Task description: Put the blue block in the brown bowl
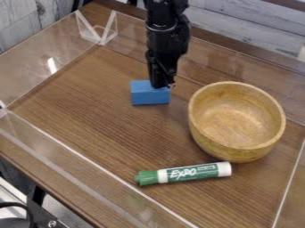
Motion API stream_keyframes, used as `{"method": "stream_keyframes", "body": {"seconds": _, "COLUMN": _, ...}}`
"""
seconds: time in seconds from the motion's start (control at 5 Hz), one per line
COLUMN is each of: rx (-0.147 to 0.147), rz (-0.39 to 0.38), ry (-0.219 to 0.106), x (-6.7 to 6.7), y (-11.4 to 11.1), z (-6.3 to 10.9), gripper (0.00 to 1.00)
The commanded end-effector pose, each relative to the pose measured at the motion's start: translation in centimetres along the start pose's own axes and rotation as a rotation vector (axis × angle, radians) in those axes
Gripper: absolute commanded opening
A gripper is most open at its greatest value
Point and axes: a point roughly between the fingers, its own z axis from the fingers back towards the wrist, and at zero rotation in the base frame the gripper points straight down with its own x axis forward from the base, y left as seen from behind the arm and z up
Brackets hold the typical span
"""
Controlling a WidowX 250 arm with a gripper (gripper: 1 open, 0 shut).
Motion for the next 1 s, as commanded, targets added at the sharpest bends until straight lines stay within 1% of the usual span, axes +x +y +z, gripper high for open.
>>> {"method": "stream_keyframes", "body": {"seconds": 0.0, "rx": 0.048, "rz": -0.007, "ry": -0.051, "x": 1.1, "y": 1.2, "z": 1.4, "gripper": 1.0}}
{"method": "stream_keyframes", "body": {"seconds": 0.8, "rx": 0.023, "rz": -0.02, "ry": -0.076, "x": 0.8, "y": 1.3, "z": -0.8, "gripper": 1.0}}
